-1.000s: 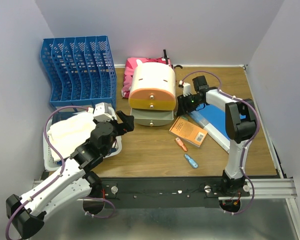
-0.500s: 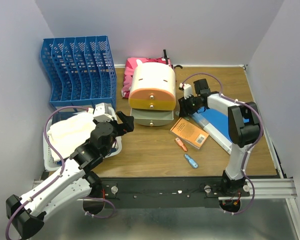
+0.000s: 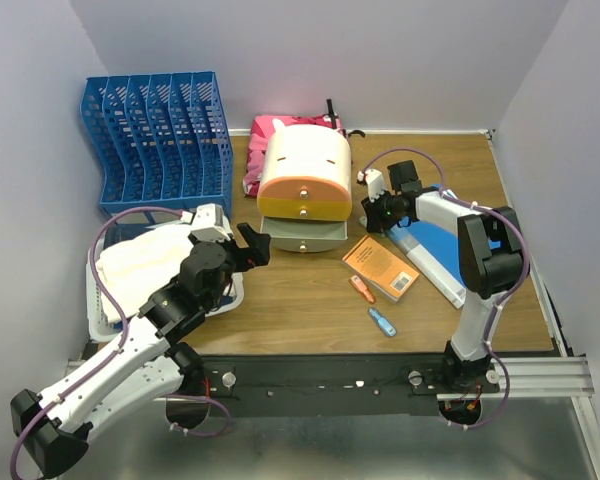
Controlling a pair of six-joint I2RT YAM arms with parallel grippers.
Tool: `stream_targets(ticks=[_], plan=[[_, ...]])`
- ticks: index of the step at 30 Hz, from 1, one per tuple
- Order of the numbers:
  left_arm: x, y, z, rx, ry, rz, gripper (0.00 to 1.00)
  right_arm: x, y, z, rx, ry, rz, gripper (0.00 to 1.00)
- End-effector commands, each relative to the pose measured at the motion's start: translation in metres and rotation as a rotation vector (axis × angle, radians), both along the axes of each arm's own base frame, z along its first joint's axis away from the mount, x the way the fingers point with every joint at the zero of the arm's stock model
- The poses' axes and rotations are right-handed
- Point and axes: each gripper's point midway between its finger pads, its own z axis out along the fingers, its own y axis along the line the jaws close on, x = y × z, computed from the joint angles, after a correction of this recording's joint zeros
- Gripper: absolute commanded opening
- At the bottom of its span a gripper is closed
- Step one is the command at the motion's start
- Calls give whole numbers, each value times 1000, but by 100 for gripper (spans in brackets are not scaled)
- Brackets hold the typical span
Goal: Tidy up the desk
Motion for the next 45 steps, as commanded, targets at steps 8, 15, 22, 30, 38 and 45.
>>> stream_targets(ticks=[8,15,22,30,38,45], plan=[[-3,-7,33,19,-66,-78,99,-31,1,17,58,98,-12,1],[-9,-9,63,-20,-160,-122,99,-34,6,105,123,-41,67,1],[-15,-16,83,-11,-224,-189,99,-109,31,167,264,-79,520,1],[-17,-16,87,31,-238,-214,99,-144,86,169,135,-147,848,2],[-26,-16,75,-12,-202,-234,99,-85,155,167,-57,-337,680,5],[-36,-3,70,-41,-202,-203,99,-54,166,153,-128,-380,557,19]])
